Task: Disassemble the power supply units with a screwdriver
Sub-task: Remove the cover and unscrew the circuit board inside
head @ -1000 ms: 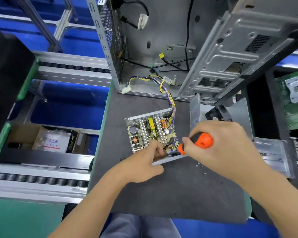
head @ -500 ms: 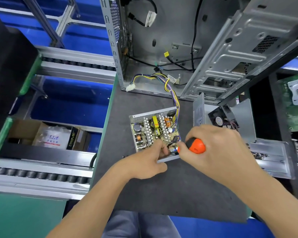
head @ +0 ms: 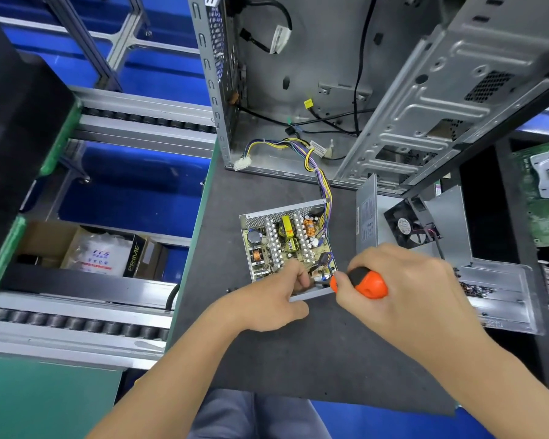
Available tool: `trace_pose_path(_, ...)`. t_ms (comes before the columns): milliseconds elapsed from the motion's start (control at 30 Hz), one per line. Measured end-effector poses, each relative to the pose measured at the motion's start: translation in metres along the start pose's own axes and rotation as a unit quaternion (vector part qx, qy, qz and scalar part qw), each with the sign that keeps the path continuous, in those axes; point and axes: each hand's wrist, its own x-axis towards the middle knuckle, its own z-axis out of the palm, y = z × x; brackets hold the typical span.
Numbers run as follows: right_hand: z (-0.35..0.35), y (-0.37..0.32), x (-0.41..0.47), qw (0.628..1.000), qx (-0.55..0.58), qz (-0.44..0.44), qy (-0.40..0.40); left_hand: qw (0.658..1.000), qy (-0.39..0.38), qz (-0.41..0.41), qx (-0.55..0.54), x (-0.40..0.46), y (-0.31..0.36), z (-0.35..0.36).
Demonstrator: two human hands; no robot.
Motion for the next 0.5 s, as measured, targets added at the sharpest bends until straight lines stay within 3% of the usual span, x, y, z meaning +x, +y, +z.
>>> trace_pose_path(167, -0.007, -0.008, 0.004, 0.998, -0.017, 0.006, -0.055, 1.0, 0.0, -0.007, -0.012, 0.001, -0.001, 0.0)
trace_pose_path(233, -0.013, -0.01, 0.009, 0.989, -0.092, 0.03, -0.114, 1.0, -0.004, -0.012, -0.025, 0.0, 0.0, -0.001)
trace_pose_path(367, -0.022, -0.024, 0.025, 0.96, -0.245, 0.01, -0.137, 0.999, -0.02, -0.038, -0.018, 0.0, 0.003, 0.001)
trace_pose_path(500, -0.027, -0.03, 0.039, 0.946, -0.252, 0.012, -0.205, 0.999, -0.014, -0.036, -0.027, -0.003, 0.006, 0.0)
